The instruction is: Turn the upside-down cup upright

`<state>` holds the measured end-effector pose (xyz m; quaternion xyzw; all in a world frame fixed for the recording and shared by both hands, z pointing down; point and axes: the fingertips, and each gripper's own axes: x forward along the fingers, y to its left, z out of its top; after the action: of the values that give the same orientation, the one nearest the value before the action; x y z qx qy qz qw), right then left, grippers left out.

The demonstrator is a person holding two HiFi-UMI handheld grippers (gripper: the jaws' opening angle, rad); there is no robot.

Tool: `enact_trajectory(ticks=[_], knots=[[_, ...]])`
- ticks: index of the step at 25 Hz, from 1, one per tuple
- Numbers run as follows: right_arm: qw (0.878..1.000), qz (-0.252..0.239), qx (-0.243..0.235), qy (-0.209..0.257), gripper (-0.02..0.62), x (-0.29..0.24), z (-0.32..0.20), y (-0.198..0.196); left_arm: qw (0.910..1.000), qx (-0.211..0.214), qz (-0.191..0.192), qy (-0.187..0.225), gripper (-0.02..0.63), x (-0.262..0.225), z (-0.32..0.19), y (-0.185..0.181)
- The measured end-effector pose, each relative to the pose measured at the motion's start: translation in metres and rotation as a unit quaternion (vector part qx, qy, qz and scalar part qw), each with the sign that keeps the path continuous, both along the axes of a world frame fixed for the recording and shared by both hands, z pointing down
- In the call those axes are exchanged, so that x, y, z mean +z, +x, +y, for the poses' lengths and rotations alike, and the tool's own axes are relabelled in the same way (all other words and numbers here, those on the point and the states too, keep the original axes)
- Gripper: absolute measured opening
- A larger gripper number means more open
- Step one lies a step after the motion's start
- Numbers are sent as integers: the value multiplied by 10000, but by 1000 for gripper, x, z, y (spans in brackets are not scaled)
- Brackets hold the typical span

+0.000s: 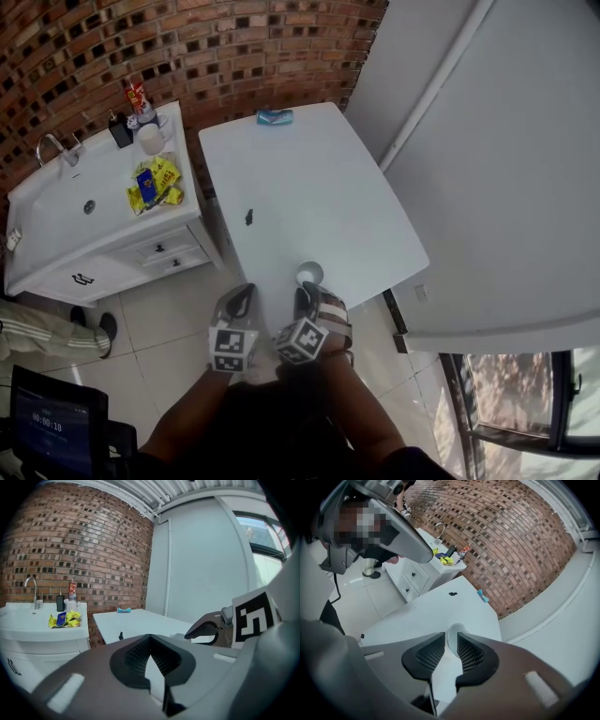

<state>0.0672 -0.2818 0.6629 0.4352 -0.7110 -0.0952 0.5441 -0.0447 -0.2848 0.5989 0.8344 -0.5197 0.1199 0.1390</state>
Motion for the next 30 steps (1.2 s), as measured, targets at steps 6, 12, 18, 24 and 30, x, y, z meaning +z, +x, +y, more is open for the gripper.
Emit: enact_trajectory(ticks=[6,12,18,24,30], knots=[[9964,-673,469,197,86,-40,7,2,10000,6,40,14,-5,-2,0,3],[9677,-2058,1341,575,67,-65,9,18,9999,118,-19,36,-5,-2,4,9],[9219,-3173,1847,1241,16,-95,20,36,9997,204,63,78,-5,-9,6,21],[8925,-3973,1746,1233,12,-103,34,24,9997,170,106,142,-5,-17,10,26],[8793,-4255,1769,1201,12,-100,44,26,9996,182,23,191,-5,-17,18,31]])
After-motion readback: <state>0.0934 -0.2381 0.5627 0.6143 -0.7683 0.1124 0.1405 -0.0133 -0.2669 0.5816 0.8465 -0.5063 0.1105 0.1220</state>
